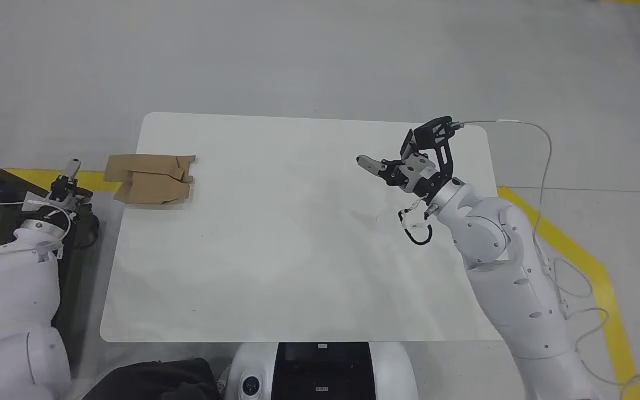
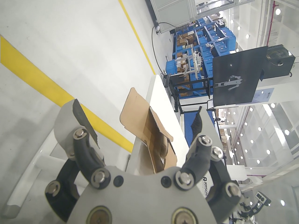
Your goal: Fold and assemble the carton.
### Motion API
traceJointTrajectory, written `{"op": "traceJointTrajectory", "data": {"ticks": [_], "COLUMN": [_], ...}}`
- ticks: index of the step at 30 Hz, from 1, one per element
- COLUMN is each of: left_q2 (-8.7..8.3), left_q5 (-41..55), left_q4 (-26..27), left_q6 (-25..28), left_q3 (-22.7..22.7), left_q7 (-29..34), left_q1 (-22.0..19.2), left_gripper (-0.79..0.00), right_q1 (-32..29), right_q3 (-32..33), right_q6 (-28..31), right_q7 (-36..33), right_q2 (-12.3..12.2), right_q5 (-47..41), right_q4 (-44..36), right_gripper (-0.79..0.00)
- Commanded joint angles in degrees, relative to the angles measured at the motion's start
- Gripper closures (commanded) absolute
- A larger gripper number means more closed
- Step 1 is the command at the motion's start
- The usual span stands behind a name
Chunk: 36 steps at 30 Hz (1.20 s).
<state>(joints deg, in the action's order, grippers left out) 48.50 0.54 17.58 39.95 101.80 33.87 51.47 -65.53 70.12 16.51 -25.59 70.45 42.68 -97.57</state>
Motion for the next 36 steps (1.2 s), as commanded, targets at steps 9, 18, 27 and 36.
{"op": "traceJointTrajectory", "data": {"ticks": [9, 18, 27, 36], "left_q2": [0.55, 0.55, 0.59, 2.13], "left_q5": [-0.1, -0.1, -0.1, 1.8], "left_q4": [-1.2, -1.2, -1.1, 3.8], "left_q6": [0.0, 0.0, -0.3, -5.2], "left_q3": [-0.8, -0.8, -0.9, -2.8], "left_q7": [-1.4, -1.4, -1.4, 2.0], "left_q1": [-0.9, -0.9, -0.8, 1.5], "left_gripper": [-0.785, -0.785, -0.785, -0.785], "right_q1": [0.0, 0.0, 0.0, 0.0], "right_q3": [0.0, 0.0, 0.0, 0.0], "right_q6": [0.0, 0.0, 0.0, 0.0], "right_q7": [0.0, 0.0, 0.0, 0.0], "right_q2": [0.0, 0.0, 0.0, 0.0], "right_q5": [0.0, 0.0, 0.0, 0.0], "right_q4": [0.0, 0.0, 0.0, 0.0], "right_gripper": [-0.785, -0.785, -0.785, -0.785]}}
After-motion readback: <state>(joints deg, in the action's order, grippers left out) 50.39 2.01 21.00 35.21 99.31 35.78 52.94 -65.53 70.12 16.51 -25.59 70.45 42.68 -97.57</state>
